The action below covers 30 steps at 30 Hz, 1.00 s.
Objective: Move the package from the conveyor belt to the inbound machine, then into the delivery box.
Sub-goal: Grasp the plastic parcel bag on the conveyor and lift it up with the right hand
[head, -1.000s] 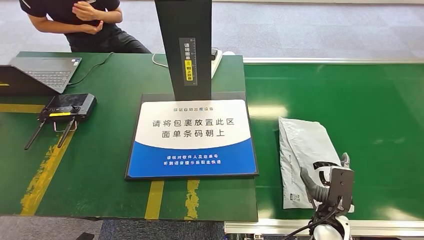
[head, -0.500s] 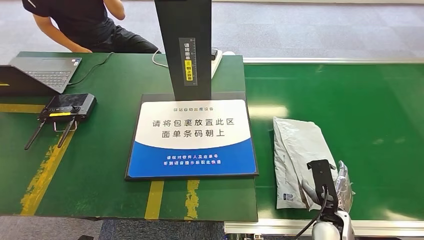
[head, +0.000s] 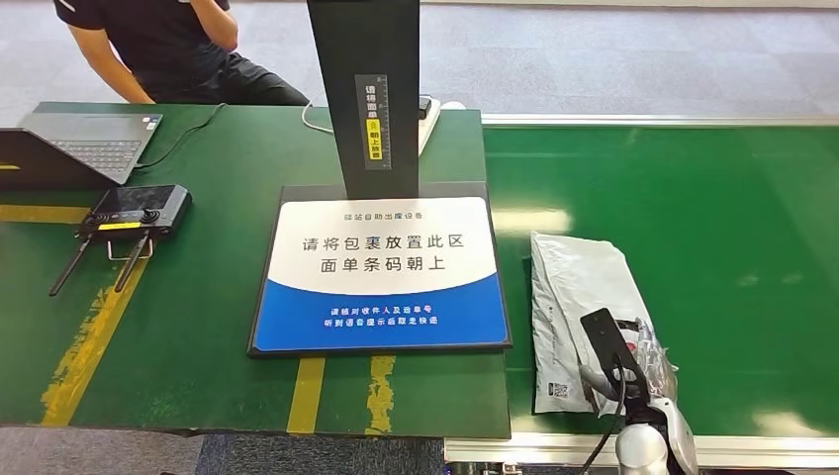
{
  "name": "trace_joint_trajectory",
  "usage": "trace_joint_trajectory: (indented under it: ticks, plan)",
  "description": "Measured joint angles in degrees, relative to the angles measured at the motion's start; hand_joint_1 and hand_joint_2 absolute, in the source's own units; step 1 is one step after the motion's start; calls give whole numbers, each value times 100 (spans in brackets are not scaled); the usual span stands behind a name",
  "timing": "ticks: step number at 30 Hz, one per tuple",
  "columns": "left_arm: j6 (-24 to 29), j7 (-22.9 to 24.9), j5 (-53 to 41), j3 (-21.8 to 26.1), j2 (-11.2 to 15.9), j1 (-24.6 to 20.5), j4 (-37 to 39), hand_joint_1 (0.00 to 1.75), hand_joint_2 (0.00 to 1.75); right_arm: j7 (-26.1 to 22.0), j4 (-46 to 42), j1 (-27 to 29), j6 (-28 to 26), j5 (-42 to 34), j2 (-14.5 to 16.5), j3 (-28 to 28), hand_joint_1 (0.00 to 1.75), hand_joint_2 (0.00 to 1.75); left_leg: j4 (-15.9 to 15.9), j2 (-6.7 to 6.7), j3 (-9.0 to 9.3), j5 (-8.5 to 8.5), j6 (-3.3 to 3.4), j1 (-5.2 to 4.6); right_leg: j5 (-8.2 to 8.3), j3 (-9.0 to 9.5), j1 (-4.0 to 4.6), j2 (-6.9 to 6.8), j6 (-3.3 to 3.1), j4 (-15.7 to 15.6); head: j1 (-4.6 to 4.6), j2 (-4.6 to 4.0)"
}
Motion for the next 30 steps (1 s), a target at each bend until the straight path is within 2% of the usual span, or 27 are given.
trace_joint_trajectory:
  ticks: [7, 16, 29, 30]
  plan:
    - [-2, 0, -40, 1, 13, -17, 0, 0, 175, 301, 817, -305, 637, -301, -303, 177, 0, 175, 0, 0, 2, 0, 0, 0, 1, 2, 1, 0, 0, 0, -1, 0]
    - [-9, 47, -11, 8, 36, -47, 0, 0, 175, 408, 1804, -685, 976, -420, -611, 493, 0, 175, 0, 9, 54, -12, 6, 6, -6, 46, 3, 4, -1, -15, -1, 0]
    - [-18, 47, 2, 8, 37, -84, 0, 0, 175, 389, 2065, -739, 1146, -644, -768, 704, 0, 175, 1, 12, 114, -14, 20, 14, 7, 121, 0, 9, 21, -44, -1, 0]
    - [-19, 47, 2, 8, 37, -90, 0, 0, 175, 389, 2065, -738, 1151, -651, -769, 709, 18, 175, 1, 12, 115, -14, 21, 14, 8, 123, 0, 9, 23, -47, -1, 0]
